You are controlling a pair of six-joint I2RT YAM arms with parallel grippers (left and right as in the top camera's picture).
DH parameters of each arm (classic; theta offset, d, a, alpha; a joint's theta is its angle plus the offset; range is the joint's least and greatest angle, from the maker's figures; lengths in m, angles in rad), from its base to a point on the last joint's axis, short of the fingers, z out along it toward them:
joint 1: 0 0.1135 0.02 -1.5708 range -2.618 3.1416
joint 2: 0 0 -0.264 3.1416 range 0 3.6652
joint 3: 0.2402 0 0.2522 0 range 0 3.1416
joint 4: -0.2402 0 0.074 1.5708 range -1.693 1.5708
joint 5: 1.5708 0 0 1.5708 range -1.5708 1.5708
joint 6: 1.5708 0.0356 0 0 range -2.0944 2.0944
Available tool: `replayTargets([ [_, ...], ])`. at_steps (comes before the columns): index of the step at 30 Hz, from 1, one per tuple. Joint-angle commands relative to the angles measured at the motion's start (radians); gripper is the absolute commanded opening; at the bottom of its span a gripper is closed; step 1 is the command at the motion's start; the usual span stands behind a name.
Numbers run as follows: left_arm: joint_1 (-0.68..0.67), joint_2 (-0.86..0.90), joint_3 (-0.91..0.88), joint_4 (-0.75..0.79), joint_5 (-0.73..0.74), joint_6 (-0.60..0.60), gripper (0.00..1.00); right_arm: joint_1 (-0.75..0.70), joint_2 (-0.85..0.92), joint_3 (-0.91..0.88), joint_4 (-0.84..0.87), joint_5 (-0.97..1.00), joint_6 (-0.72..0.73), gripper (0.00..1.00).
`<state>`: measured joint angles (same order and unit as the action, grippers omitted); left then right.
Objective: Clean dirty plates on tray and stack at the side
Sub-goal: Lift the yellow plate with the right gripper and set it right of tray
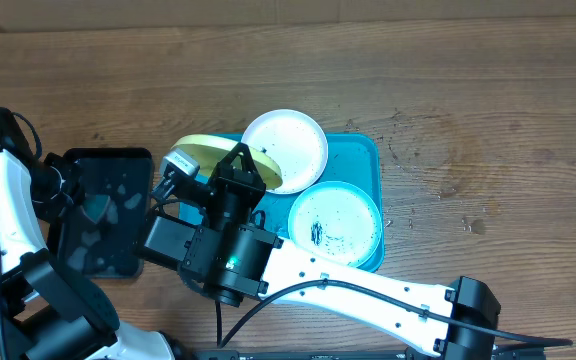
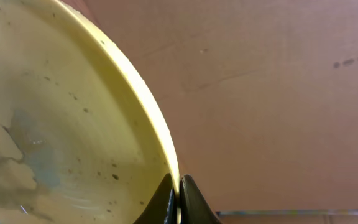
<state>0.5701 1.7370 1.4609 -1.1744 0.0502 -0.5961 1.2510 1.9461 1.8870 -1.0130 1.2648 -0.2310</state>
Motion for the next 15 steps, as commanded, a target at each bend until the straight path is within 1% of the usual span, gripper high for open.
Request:
replayTargets([
  [1,-0.001,-0.01,-0.007,-0.001,0.022,0.006,0.04,0.005,-0.025,0.026,0.008,0.019,-0.022,0.04],
  [4,-0.001,-0.01,-0.007,-0.002,0.022,0.006,0.04,0.003,-0.025,0.026,-0.006,-0.05,0.049,0.04],
  [5,-0.001,-0.01,-0.007,-0.003,0.021,0.006,0.04,-0.003,-0.025,0.026,-0.031,-0.095,0.095,0.04],
  [7,-0.001,-0.01,-0.008,-0.008,0.022,0.013,0.04,-0.027,-0.025,0.026,-0.113,-0.227,0.233,0.04],
  [9,-0.001,-0.01,-0.008,-0.014,0.022,0.013,0.04,-0.087,-0.025,0.026,-0.17,-0.444,0.414,0.04],
  [11,-0.002,-0.01,-0.009,-0.014,0.022,0.013,0.04,-0.164,-0.025,0.025,-0.182,-0.715,0.546,0.04],
  [13,-0.002,-0.01,-0.014,-0.01,0.022,0.013,0.04,-0.257,-0.025,0.025,-0.188,-0.981,0.572,0.04],
  [15,-0.002,-0.01,-0.019,-0.011,0.022,0.013,0.04,-0.362,-0.025,0.025,-0.213,-1.157,0.573,0.04],
])
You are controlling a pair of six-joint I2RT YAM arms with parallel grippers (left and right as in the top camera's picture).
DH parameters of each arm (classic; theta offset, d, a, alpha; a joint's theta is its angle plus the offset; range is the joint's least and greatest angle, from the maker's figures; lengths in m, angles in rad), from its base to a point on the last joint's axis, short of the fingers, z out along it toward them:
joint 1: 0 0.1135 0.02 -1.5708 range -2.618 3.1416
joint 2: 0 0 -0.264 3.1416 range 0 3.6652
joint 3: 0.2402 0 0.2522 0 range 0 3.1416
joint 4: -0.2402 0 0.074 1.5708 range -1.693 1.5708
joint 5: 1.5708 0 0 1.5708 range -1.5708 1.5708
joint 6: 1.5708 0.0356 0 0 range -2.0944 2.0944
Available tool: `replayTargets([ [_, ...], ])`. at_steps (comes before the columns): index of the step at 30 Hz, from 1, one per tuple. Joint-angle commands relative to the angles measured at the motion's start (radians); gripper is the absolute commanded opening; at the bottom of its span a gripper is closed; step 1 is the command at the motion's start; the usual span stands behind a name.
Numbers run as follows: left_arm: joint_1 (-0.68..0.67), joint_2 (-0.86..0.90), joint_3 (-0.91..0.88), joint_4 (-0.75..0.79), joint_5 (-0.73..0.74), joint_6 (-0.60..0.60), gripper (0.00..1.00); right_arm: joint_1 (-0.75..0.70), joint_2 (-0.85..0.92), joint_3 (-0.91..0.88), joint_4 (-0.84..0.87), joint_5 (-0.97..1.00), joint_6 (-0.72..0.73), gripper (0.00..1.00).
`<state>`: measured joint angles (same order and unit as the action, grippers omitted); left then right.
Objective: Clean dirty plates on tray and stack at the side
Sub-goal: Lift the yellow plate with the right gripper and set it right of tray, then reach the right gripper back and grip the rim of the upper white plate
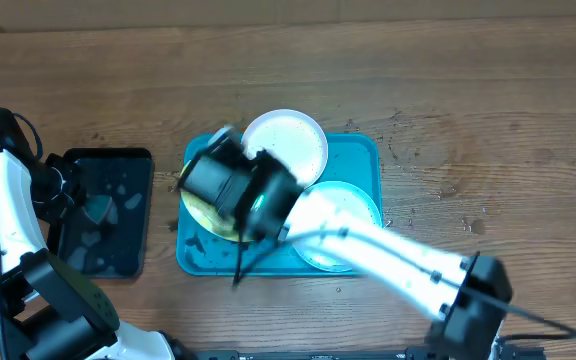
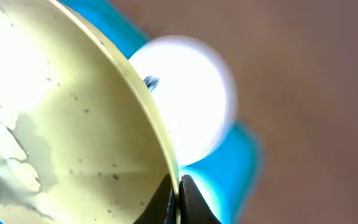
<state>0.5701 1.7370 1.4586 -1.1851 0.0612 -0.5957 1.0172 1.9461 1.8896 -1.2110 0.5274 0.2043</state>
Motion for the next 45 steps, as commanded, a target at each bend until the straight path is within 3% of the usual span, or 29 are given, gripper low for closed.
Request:
replayTargets([
  [1,-0.002,-0.01,-0.018,-0.001,0.011,0.013,0.04,-0.177,-0.025,0.023,-0.03,-0.476,0.138,0.04],
  [7,-0.002,-0.01,-0.019,-0.007,0.011,0.013,0.04,-0.528,-0.025,0.022,-0.157,-0.734,0.137,0.04],
  [12,-0.003,-0.01,-0.019,-0.008,0.026,0.013,0.04,-0.798,-0.025,-0.029,-0.232,-0.731,0.137,0.04],
  [16,-0.004,-0.01,-0.019,-0.007,0.026,0.013,0.04,-0.978,-0.025,-0.138,-0.18,-0.716,0.136,0.04],
  [24,-0.004,-0.009,-0.019,-0.001,0.038,0.012,0.04,-1.22,-0.021,-0.36,0.021,-0.679,0.137,0.04],
  [31,-0.004,-0.009,-0.019,0.005,0.043,0.012,0.04,-1.274,-0.019,-0.415,0.066,-0.677,0.129,0.04],
  [33,-0.004,-0.009,-0.019,0.005,0.043,0.013,0.04,-1.274,-0.019,-0.415,0.065,-0.678,0.129,0.16],
  [36,-0.004,-0.009,-0.019,0.004,0.043,0.013,0.04,-1.263,-0.019,-0.415,0.061,-0.684,0.129,0.7],
  [37,-0.004,-0.009,-0.019,0.004,0.043,0.013,0.04,-1.257,-0.019,-0.415,0.061,-0.697,0.127,0.76],
  [39,-0.004,-0.009,-0.019,0.005,0.043,0.013,0.04,-1.241,-0.019,-0.415,0.066,-0.786,0.069,0.79],
  [42,-0.004,-0.009,-0.019,0.005,0.044,0.013,0.04,-1.193,-0.02,-0.415,0.09,-1.002,-0.062,0.75],
  [45,-0.005,-0.009,-0.019,0.005,0.044,0.013,0.04,-1.116,-0.024,-0.415,0.15,-1.077,-0.055,0.74],
])
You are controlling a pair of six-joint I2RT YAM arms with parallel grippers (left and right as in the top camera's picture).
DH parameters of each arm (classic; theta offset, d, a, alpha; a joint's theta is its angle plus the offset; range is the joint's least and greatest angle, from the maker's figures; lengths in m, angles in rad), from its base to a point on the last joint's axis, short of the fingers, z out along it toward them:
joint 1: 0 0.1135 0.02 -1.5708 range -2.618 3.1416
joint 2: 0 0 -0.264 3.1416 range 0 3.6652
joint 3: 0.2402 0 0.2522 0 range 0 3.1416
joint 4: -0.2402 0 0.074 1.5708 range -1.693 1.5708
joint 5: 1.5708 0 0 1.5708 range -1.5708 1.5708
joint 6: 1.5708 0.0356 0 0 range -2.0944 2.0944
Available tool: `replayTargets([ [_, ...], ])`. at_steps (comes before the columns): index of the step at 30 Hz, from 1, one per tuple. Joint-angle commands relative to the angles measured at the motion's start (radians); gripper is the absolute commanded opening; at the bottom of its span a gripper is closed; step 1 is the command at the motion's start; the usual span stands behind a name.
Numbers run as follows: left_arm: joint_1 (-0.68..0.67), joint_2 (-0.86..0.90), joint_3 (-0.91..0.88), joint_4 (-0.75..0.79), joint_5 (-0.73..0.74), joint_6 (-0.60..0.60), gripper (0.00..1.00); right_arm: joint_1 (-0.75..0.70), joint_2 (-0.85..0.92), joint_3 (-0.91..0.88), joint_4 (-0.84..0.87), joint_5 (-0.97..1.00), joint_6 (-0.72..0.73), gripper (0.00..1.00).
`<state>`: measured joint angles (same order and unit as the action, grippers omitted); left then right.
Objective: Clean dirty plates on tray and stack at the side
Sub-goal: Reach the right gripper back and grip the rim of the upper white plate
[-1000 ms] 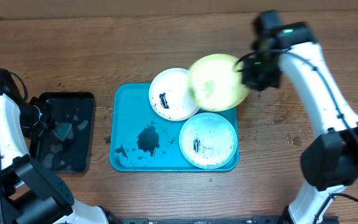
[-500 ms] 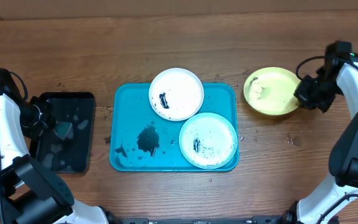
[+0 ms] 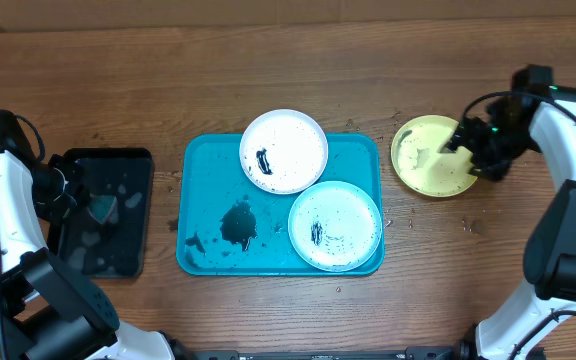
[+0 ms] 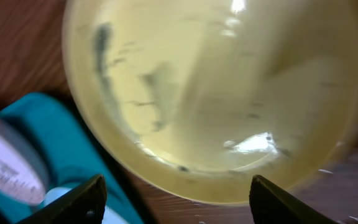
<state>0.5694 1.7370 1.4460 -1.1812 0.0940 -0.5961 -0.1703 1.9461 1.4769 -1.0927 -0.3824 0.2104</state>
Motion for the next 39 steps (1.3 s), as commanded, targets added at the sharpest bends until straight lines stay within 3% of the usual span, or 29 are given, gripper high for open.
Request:
replayTargets([
  [1,-0.007,-0.009,-0.006,0.002,0.011,0.013,0.04,0.096,-0.025,-0.002,0.05,-0.166,-0.051,0.75],
  [6,-0.039,-0.009,-0.006,0.011,0.011,0.037,0.04,0.28,-0.026,-0.002,0.175,-0.085,0.034,0.77],
  [12,-0.07,-0.009,-0.006,0.019,0.011,0.049,0.04,0.49,-0.008,-0.003,0.321,0.167,0.12,0.84],
  [15,-0.082,-0.009,-0.006,0.02,0.011,0.05,0.04,0.566,0.027,-0.003,0.376,0.317,0.16,0.84],
  [19,-0.101,-0.009,-0.006,0.019,0.01,0.051,0.04,0.611,0.095,-0.003,0.437,0.346,0.167,0.83],
  [29,-0.12,-0.009,-0.006,0.031,0.01,0.059,0.04,0.614,0.158,-0.003,0.517,0.262,0.187,0.51],
  [33,-0.121,-0.009,-0.006,0.035,0.011,0.058,0.04,0.618,0.158,-0.003,0.517,0.242,0.187,0.33],
  [39,-0.12,-0.009,-0.006,0.042,0.011,0.059,0.04,0.658,0.158,-0.004,0.486,0.231,0.214,0.12],
])
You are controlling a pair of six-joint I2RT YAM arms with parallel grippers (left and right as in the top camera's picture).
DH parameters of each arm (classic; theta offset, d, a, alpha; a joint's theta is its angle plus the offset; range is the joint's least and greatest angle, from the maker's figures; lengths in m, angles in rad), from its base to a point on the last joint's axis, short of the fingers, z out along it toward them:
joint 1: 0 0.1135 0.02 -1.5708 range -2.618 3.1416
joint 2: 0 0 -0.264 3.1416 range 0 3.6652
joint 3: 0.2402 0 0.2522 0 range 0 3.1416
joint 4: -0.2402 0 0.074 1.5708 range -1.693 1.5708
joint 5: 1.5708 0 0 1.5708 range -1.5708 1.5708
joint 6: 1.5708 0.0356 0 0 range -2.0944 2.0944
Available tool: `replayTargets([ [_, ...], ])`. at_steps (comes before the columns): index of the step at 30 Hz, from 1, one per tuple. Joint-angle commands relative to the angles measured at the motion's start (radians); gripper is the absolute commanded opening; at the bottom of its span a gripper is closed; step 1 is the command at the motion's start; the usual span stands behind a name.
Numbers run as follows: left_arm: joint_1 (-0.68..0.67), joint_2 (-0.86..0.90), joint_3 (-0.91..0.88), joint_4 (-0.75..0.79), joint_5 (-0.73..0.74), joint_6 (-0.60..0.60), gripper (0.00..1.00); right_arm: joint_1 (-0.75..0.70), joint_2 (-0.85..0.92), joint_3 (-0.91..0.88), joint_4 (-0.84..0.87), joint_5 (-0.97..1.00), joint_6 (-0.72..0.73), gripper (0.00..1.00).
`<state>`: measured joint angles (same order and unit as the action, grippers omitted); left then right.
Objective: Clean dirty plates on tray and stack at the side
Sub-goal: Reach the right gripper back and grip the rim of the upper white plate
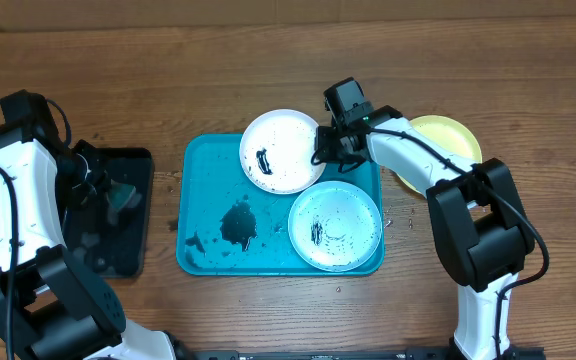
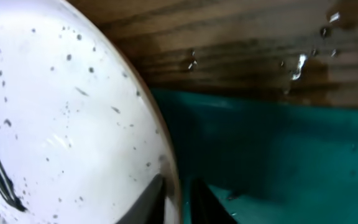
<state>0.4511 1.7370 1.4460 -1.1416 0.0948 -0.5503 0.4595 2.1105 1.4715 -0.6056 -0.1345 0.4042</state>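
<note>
Two dirty white plates lie on the teal tray [image 1: 203,165]: the upper one [image 1: 283,150] with a black smear, the lower one [image 1: 335,225] speckled. A yellow plate [image 1: 453,145] rests on the table to the right of the tray, partly under my right arm. My right gripper [image 1: 320,150] sits at the upper white plate's right rim. In the right wrist view that plate [image 2: 55,112] fills the left, and the gripper [image 2: 178,183] is open, its fingers straddling the rim with a small gap left. My left gripper [image 1: 106,190] is over the black basin, touching a teal-grey sponge [image 1: 120,198].
The black basin [image 1: 108,215] stands left of the tray. A dark puddle [image 1: 238,220] lies on the tray floor. Wet drops and crumbs mark the wooden table [image 1: 418,190] right of the tray.
My right gripper has left the yellow plate on the table and now stands at the right rim of the upper white plate. The left arm has moved in over the black basin.
My right gripper first held the yellow plate tilted by the tray's left end, then over the tray. Later the plate lay on the table at the right with the gripper open above it. Now the gripper straddles the upper white plate's rim.
</note>
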Motion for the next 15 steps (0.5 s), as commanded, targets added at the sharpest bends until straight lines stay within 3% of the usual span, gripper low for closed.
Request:
replayTargets([
  [1,-0.002,-0.009,-0.006,0.001,0.011,0.013,0.04,0.043,-0.006,0.001,-0.003,-0.017,0.024,0.12],
  [10,-0.035,-0.009,-0.006,0.029,0.243,0.142,0.04,0.169,-0.006,0.001,-0.029,-0.028,0.13,0.11],
  [15,-0.125,-0.01,-0.006,0.028,0.272,0.223,0.04,0.219,-0.006,0.001,-0.085,-0.027,0.195,0.11],
])
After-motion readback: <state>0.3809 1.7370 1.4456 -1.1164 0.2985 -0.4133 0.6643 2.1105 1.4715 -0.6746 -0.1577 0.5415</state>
